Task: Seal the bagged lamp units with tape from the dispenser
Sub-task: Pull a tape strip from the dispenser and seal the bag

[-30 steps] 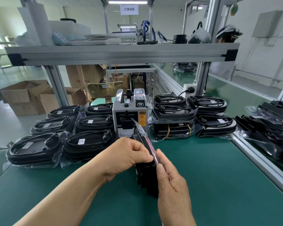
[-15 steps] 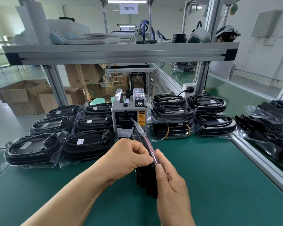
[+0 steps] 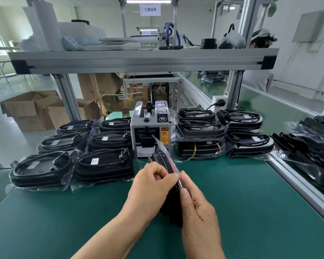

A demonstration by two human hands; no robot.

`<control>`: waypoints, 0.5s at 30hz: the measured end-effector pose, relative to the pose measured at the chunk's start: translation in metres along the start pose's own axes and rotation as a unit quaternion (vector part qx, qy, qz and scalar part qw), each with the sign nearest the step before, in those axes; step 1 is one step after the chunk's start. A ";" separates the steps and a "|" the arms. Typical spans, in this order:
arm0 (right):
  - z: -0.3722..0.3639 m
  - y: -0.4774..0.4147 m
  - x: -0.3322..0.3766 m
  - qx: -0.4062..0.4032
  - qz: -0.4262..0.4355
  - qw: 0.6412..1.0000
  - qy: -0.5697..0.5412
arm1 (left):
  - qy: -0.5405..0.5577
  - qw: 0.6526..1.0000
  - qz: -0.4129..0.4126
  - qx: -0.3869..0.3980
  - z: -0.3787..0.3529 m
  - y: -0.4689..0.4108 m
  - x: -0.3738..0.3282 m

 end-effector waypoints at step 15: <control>0.013 -0.013 0.023 0.071 -0.051 0.996 -0.002 | 0.085 0.983 0.027 0.159 0.001 0.000 0.004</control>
Point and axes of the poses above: each hand's wrist, its own y-axis away from the middle knuckle, its own z-axis out of the back of the hand, x = y × z, the point moved 8 cm from there along -y, towards the middle knuckle, and after that the axes turned 2 degrees about y, right-handed, at the moved point
